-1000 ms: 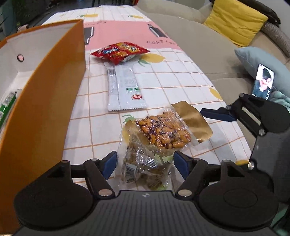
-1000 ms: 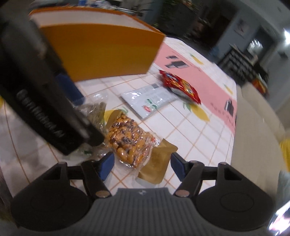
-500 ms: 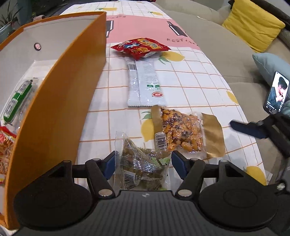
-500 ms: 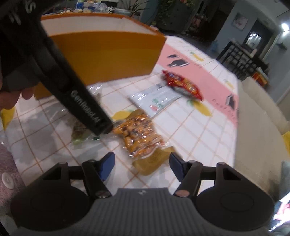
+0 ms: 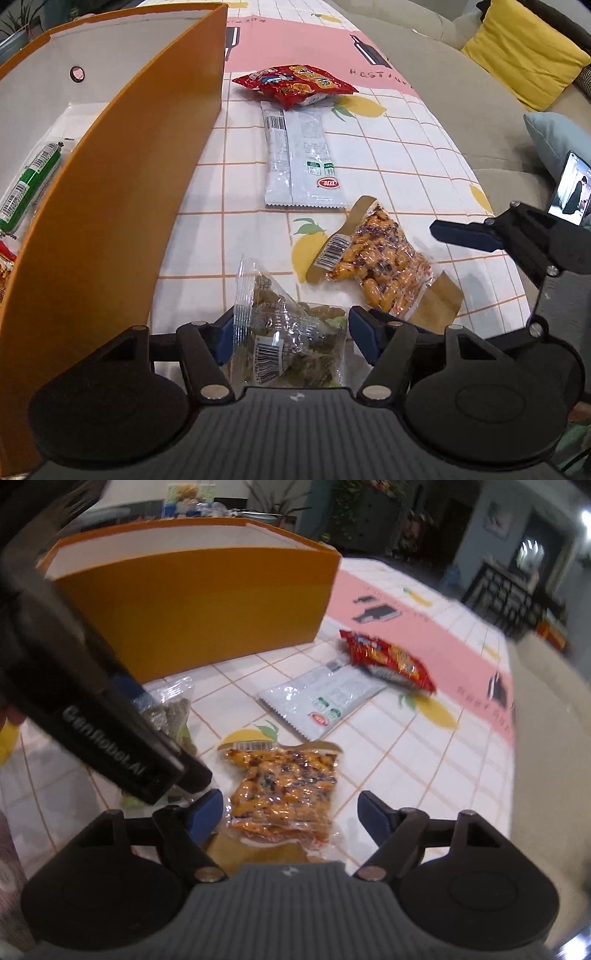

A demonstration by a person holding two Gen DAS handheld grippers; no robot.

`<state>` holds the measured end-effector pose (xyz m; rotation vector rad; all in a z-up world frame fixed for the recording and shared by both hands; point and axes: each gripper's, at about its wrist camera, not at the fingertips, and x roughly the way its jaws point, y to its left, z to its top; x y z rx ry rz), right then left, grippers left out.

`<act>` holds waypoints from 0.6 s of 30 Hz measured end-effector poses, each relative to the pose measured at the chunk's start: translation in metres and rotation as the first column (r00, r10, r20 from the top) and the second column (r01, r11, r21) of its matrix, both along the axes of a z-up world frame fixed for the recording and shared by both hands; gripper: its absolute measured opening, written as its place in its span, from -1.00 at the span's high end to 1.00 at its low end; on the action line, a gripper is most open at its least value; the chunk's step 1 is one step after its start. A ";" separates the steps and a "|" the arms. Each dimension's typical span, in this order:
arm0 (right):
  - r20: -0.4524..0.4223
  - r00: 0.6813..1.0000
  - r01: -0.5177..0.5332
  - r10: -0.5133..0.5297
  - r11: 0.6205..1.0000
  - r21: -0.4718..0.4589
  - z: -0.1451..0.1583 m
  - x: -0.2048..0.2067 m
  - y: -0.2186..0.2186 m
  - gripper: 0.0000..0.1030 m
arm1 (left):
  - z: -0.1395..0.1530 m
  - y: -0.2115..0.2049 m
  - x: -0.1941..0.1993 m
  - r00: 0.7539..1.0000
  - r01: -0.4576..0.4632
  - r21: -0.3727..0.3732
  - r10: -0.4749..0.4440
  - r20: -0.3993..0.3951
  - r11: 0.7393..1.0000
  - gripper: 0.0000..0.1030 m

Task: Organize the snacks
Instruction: 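Grasp the clear nut-cluster pack with the left tool while the right tool grasps the orange peanut pack, then carry both packs over the box and open both tools to drop them inside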

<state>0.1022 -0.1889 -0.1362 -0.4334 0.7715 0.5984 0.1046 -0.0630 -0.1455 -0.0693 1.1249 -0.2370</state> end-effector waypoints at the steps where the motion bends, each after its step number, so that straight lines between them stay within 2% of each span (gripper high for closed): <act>1: -0.030 0.999 0.025 -0.025 0.999 0.028 0.000 0.004 -0.002 -0.52 | 0.000 -0.001 0.000 1.000 0.006 0.006 -0.006 -0.003 1.000 -0.45; 4: -0.107 0.992 0.085 -0.074 0.992 0.096 -0.004 0.014 -0.005 -0.52 | 0.000 -0.002 0.001 1.000 0.003 0.007 -0.003 -0.005 1.000 -0.33; 7: -0.139 0.985 0.114 -0.099 0.988 0.102 -0.010 0.017 -0.004 -0.52 | -0.001 -0.001 0.000 1.000 0.011 0.005 -0.011 -0.001 1.000 -0.23; 11: -0.144 0.983 0.129 -0.114 0.987 0.096 -0.015 0.016 -0.002 -0.51 | 0.000 0.000 0.000 1.000 0.012 0.009 -0.012 0.012 1.000 -0.15; 18: -0.152 0.977 0.168 -0.152 0.981 0.094 -0.012 0.014 -0.004 -0.36 | 0.004 -0.002 -0.005 0.999 0.017 0.000 -0.017 0.041 1.000 -0.05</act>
